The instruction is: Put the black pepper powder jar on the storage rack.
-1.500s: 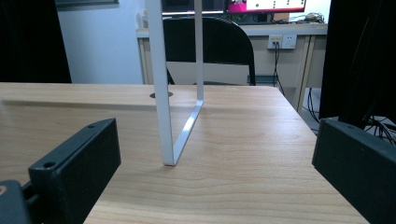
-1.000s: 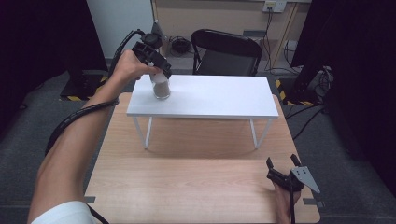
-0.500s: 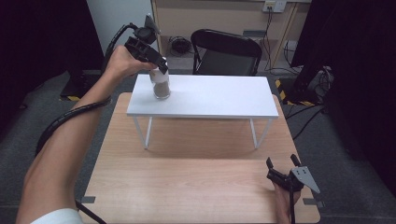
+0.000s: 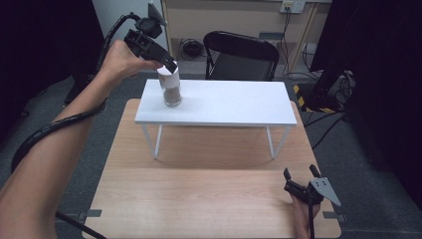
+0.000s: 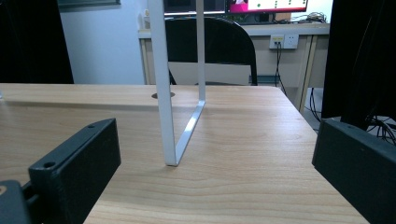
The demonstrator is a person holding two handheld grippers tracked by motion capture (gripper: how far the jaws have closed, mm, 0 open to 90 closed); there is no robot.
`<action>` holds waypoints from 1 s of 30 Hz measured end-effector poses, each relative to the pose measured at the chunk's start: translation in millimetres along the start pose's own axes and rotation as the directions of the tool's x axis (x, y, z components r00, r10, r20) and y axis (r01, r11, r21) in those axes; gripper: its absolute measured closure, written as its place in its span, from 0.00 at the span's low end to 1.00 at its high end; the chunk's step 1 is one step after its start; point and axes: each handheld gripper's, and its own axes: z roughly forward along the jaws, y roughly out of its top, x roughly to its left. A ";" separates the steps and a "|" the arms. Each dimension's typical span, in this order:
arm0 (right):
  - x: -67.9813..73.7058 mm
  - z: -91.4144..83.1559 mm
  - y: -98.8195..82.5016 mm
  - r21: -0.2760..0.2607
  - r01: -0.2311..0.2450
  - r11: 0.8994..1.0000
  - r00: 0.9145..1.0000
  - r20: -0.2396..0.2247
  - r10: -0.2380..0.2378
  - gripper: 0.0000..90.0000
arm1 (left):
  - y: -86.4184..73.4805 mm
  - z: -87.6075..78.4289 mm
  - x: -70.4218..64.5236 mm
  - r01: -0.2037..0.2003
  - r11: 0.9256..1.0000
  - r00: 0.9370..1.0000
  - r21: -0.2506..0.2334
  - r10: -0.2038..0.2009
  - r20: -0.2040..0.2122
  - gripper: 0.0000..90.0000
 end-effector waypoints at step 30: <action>-0.2 -0.3 0.8 0.006 0.003 1.000 1.000 -0.007 -0.003 0.01 | -65.1 -74.1 -36.2 -0.066 0.993 0.998 -0.096 0.066 0.004 0.13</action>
